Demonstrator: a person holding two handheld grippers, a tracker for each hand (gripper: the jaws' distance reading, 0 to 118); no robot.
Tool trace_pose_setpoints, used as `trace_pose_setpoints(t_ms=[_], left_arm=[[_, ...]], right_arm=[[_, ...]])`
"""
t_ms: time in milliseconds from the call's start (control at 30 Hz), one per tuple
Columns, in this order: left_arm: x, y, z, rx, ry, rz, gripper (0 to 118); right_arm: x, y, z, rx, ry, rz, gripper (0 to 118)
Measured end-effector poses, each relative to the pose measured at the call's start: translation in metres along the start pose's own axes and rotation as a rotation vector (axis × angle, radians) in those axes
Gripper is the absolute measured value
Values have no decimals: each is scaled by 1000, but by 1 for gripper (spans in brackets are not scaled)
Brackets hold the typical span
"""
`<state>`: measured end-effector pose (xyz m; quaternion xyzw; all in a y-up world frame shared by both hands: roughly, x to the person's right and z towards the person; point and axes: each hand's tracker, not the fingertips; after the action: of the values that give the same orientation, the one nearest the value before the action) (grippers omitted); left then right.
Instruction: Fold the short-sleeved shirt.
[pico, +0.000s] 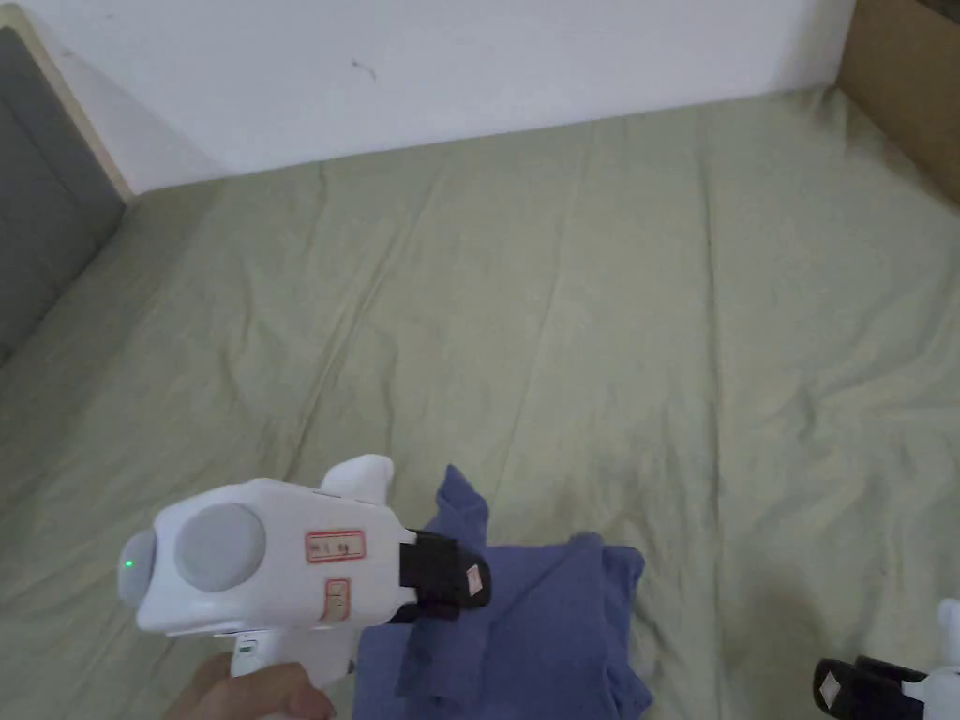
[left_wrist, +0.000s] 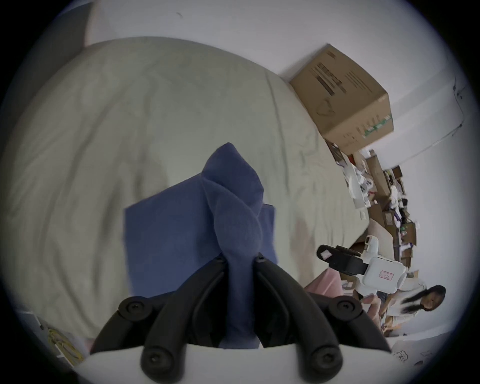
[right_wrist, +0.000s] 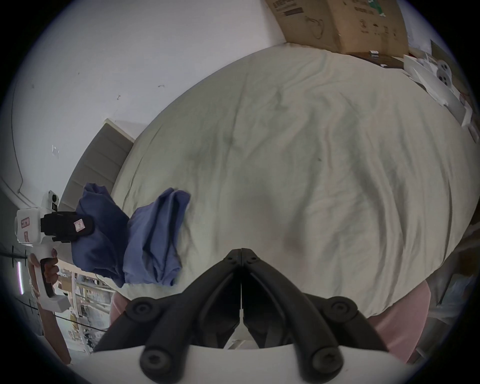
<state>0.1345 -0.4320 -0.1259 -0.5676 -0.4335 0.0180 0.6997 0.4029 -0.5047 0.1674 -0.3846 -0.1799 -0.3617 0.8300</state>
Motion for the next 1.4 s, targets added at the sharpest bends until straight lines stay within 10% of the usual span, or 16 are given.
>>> trace_pose_setpoints(t_ms=[100, 200, 267, 367, 467, 600, 1400], left_arm=[[19, 0, -42, -73, 6, -31, 16], [21, 1, -70, -120, -54, -38, 92], [20, 2, -68, -115, -35, -28, 109], [2, 6, -49, -39, -33, 4, 86], [-23, 2, -21, 33, 26, 66, 5], [-33, -15, -23, 42, 250, 29, 2], [50, -41, -116, -127, -109, -36, 0]], right_arm=[[11, 0, 3, 7, -2, -25, 0], [18, 0, 5, 16, -9, -46, 0], [21, 0, 5, 9, -9, -56, 0], [20, -1, 8, 11, -18, -46, 0], [18, -1, 8, 13, -18, -32, 0], [11, -1, 5, 9, -11, -11, 0], [2, -2, 3, -11, -42, 44, 0]])
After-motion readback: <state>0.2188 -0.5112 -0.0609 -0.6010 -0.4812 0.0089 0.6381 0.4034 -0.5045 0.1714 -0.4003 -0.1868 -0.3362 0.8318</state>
